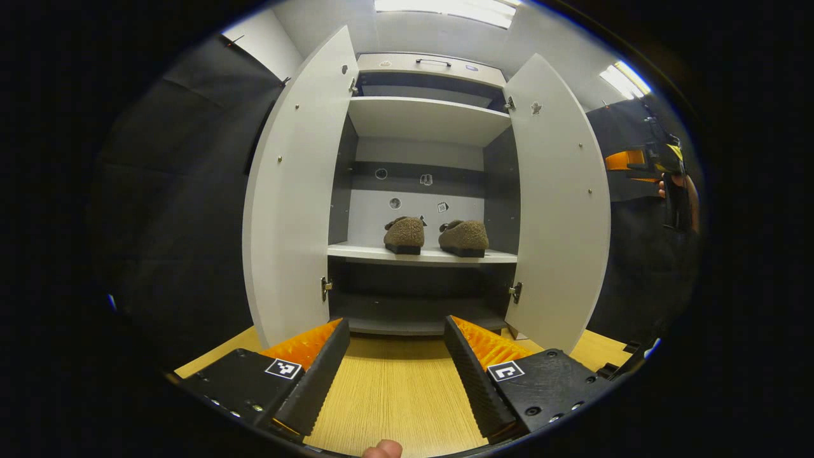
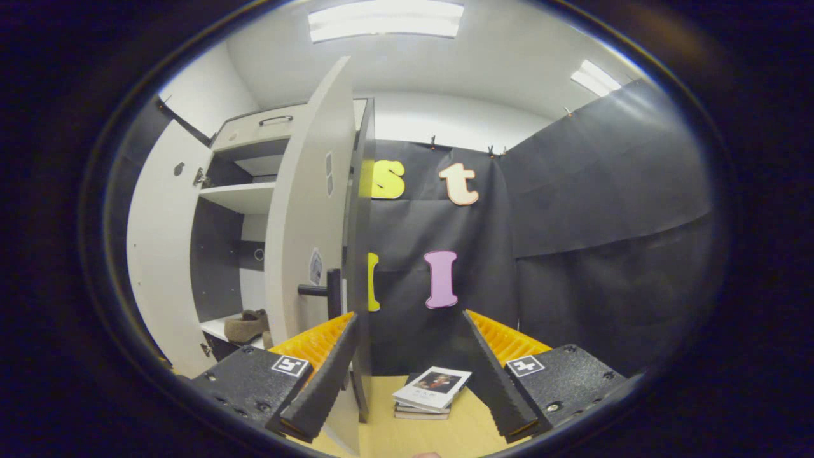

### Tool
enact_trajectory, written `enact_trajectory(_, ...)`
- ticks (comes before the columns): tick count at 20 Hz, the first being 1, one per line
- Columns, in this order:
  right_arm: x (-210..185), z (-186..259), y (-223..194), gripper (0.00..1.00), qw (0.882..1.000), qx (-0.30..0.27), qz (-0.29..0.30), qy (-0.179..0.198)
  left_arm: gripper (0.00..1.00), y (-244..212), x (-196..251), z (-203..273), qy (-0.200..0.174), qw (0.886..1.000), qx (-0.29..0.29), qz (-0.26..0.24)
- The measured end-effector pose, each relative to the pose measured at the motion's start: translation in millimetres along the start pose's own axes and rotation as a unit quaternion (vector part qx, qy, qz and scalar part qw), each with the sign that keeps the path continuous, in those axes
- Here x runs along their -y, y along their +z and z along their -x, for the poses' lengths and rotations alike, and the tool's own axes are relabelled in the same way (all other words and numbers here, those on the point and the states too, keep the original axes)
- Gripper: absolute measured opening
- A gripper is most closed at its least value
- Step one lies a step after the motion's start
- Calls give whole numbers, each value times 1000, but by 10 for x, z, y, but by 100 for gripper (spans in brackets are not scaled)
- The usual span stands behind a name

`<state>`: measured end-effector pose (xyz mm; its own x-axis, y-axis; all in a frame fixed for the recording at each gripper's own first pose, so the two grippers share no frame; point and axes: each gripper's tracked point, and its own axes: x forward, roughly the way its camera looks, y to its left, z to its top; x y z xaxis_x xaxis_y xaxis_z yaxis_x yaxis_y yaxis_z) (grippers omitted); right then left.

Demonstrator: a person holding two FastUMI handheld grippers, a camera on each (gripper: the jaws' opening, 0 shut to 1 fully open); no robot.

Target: Grab one shoe with the right hand and put it into the shoe cabinet, grab the other shoe with the left hand and put it into the shoe cabinet; then close the right door with the right hand and the left door with the left hand.

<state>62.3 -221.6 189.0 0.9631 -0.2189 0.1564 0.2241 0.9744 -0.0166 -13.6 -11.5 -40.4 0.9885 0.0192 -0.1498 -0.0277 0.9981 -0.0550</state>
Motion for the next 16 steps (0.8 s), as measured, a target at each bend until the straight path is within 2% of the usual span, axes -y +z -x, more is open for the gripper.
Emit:
enact_trajectory(6, -86, -135, -151, 96, 999, -31, 11, 19, 90, -50, -27, -13, 2, 1000, -8, -1)
enact_trajectory(9, -114, -159, -125, 92, 1000, -25, 1, 17, 90, -31, -37, -35, 2, 1000, -7, 4)
enact_trajectory(16, -212, -128, -127, 93, 1000, -20, 8, 13, 90, 2, -44, -67, -6, 1000, -5, 12)
